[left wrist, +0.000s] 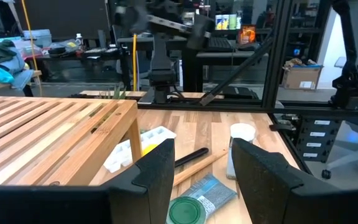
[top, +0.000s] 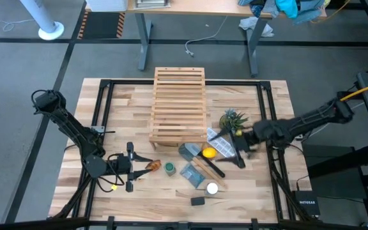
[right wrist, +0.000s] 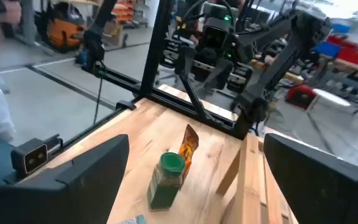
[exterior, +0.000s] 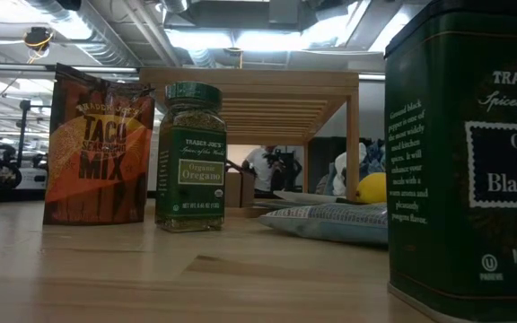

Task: Shelf spices
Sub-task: Put the brown and orange seasoning bag on the shelf

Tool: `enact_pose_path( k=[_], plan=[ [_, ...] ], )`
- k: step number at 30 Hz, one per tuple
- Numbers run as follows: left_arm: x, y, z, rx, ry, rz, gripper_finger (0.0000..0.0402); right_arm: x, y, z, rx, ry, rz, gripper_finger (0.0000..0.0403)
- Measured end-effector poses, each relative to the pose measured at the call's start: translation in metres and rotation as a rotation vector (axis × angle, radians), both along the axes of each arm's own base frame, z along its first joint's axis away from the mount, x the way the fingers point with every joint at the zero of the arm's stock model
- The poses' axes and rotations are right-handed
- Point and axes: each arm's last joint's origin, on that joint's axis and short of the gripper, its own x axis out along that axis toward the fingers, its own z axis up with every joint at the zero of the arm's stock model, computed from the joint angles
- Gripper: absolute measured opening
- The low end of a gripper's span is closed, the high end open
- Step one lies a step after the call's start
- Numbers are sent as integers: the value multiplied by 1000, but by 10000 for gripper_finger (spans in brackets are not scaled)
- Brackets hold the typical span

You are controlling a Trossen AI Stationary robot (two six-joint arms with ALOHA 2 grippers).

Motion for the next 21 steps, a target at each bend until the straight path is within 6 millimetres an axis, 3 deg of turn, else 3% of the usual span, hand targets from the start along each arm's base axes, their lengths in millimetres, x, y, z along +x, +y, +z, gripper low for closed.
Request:
enact_pose_path(
  k=[10, 21],
  plan=[
    [0, 0, 0, 15, 3, -1, 155, 7, -56, -2, 93, 41, -31, 379],
    [0, 0, -1, 25, 12, 1, 155, 5, -65, -10, 105, 129, 24, 379]
  ],
)
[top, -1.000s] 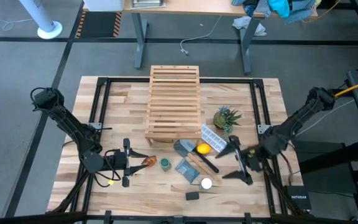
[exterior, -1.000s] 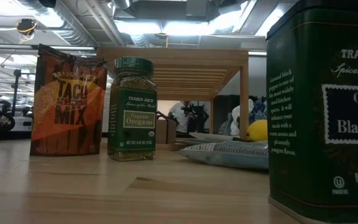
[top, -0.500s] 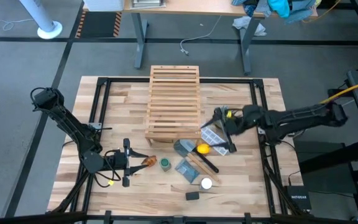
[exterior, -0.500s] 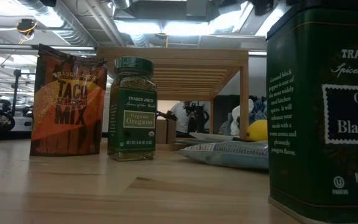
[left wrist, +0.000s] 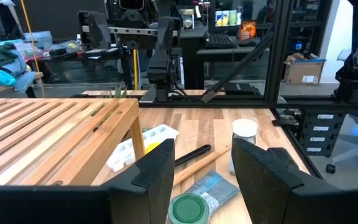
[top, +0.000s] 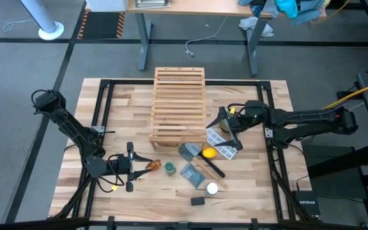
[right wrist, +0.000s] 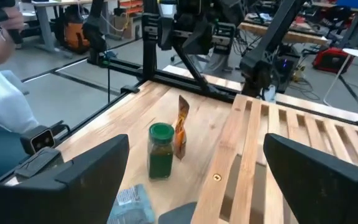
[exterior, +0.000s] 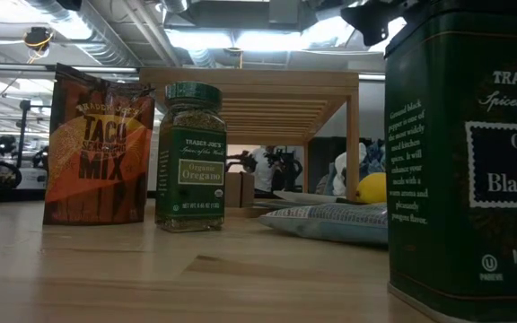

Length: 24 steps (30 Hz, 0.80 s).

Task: Shelf spices
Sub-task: Put the brown and orange seasoning bag on the shelf

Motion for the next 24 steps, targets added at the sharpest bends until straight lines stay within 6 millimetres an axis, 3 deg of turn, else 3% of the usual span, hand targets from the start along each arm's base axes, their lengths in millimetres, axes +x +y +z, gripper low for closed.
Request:
enact_pose_path(
  k=[8, 24],
  plan=[
    [4, -4, -12, -12, 33, 4, 155, -2, 0, -15, 3, 49, 1, 379],
    [19, -22, -71, -146, 164, 31, 155, -4, 1, -22, 14, 85, 9, 379]
  ],
)
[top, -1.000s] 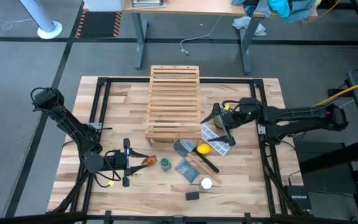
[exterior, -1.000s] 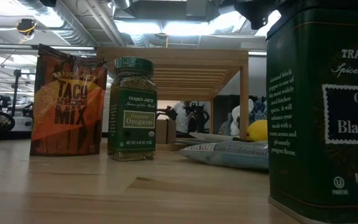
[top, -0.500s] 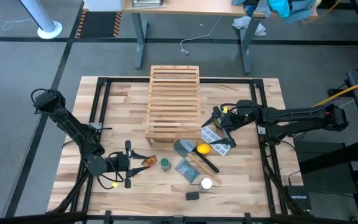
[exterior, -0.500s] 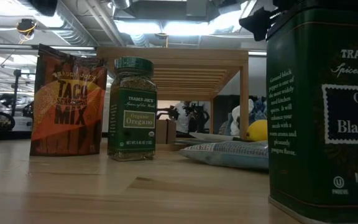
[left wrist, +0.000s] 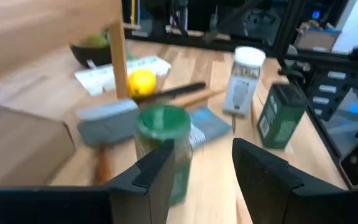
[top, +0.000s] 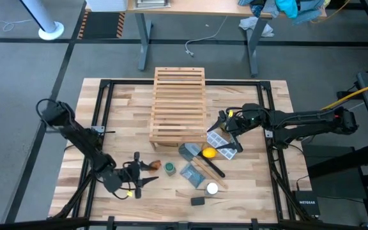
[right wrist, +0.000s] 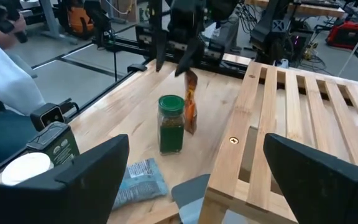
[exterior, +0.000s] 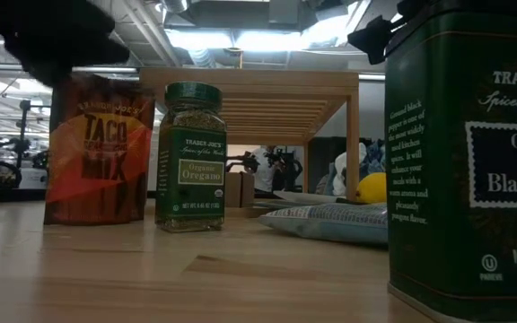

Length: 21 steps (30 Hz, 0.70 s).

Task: Shelf spices
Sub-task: Put the brown and orange seasoning bag on the shelf

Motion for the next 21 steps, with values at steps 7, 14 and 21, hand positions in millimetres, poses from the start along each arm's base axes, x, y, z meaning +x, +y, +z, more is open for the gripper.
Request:
enact_pose_path(
  k=[7, 14, 21],
  plan=[
    [2, -3, -15, 7, 39, -2, 155, 0, 1, 0, 51, 19, 6, 379],
    [2, -3, -15, 28, 38, -3, 155, 0, 1, 0, 56, 20, 6, 379],
    [7, -6, 1, 115, -59, 13, 155, 0, 1, 0, 57, 20, 13, 379]
  ],
)
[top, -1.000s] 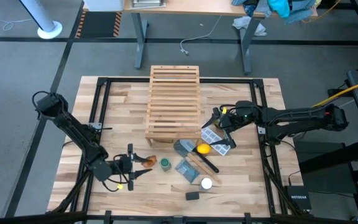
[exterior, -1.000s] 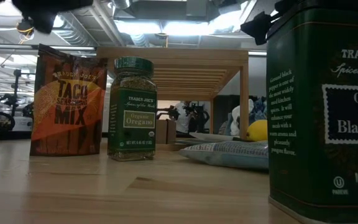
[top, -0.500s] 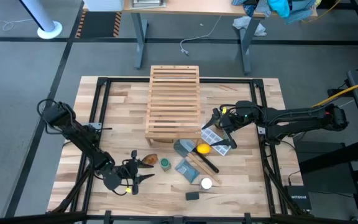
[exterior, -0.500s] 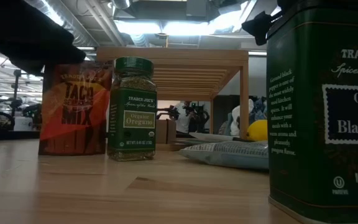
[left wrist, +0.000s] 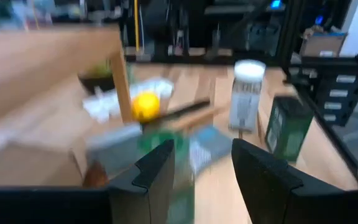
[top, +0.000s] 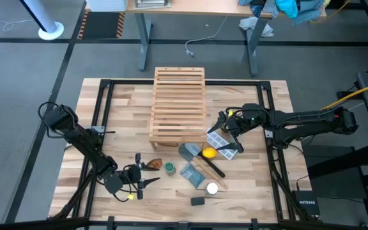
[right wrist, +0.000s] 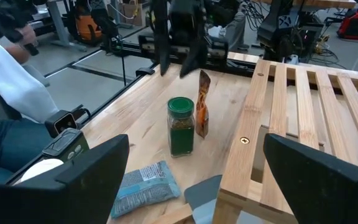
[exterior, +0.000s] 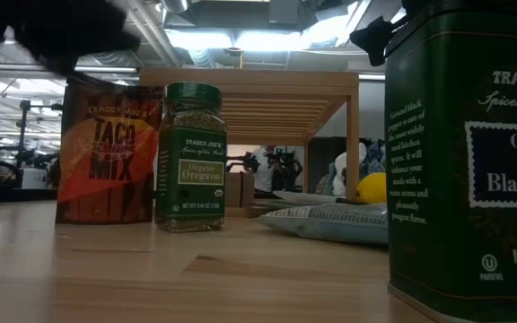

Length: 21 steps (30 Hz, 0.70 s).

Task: Shelf spices
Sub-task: Put the brown and orange seasoning bag on the shelf

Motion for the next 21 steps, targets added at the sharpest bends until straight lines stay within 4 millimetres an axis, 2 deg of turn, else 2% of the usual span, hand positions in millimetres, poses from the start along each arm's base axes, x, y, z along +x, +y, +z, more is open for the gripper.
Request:
enact_pose_path(
  k=[3, 5, 8, 11, 15, 21],
  plan=[
    [2, -5, 17, 80, -37, 0, 155, 0, 0, 0, 0, 0, 0, 379],
    [-3, -7, 27, 144, -54, 74, 155, 0, 0, 0, 0, 0, 1, 379],
    [-19, -12, 41, 208, -76, 220, 155, 0, 1, 0, 8, 0, 26, 379],
    [-40, -20, 49, 211, -93, 282, 155, -1, 2, 0, 20, -1, 68, 379],
    [-63, -32, 49, 172, -116, 277, 155, -1, 2, 0, 24, -2, 84, 379],
    [-78, -37, 33, 113, -138, 225, 155, -1, 2, 1, 23, -4, 82, 379]
  ],
)
